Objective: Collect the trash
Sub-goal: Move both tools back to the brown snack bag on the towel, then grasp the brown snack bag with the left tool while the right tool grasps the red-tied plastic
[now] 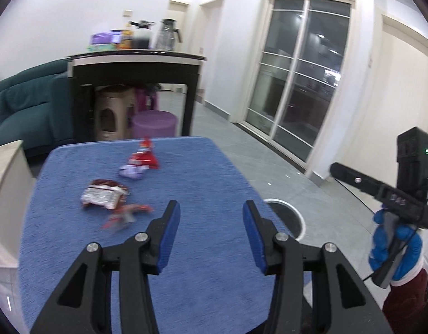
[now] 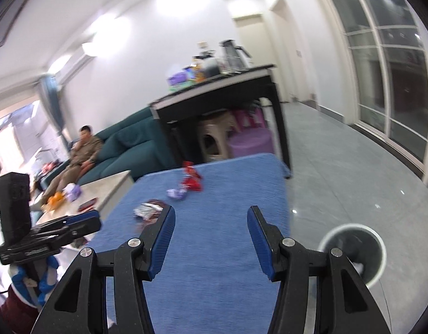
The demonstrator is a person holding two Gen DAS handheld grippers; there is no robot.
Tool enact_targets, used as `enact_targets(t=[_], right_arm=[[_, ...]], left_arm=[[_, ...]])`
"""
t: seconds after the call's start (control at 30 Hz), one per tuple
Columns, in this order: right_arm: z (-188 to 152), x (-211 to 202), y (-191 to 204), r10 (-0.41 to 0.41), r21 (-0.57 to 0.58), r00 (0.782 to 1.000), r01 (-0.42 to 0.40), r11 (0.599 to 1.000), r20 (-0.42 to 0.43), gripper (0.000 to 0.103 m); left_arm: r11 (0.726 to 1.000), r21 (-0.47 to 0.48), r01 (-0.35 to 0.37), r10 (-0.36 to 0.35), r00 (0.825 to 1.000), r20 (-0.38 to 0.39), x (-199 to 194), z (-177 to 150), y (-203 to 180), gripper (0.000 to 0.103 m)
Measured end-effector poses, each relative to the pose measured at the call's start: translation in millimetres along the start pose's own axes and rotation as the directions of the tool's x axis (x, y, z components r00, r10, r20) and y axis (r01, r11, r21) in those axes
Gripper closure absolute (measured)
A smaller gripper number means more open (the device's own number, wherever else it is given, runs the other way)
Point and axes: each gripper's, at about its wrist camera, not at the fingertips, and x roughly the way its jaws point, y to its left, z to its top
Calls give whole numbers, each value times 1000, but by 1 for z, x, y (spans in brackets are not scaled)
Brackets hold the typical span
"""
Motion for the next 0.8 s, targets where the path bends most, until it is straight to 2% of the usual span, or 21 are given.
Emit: enact_targets(t=[0.17, 0.37, 0.5, 0.53, 0.57, 0.63, 0.8], right_arm=[[6, 13, 38, 83, -50, 996, -84, 995, -10, 52], [8, 21, 68, 118, -111, 993, -120, 987, -27, 52], [12, 38, 75, 127, -127, 991, -132, 983, -48, 52], [12, 43, 74, 128, -126, 990, -134, 983, -57, 52], [13, 52, 73, 129, -122, 989, -136, 983, -70, 52], [12, 64, 70, 126, -117, 988, -136, 984, -91, 52], [11, 95, 57, 116, -104, 982, -132, 986, -149, 52]], left_arm=[[996, -58, -61, 61, 998, -1, -19, -9, 41, 55], [983, -145, -114, 107, 993, -54, -14, -24, 96, 55], [970, -211, -125, 102, 988, -119, 11, -29, 126, 54], [966, -226, -126, 98, 986, -134, 19, -30, 132, 50], [962, -239, -128, 94, 985, -146, 25, -31, 139, 40], [955, -269, -124, 81, 983, -165, 39, -31, 149, 33], [929, -353, -115, 40, 976, -213, 82, -24, 175, 33]])
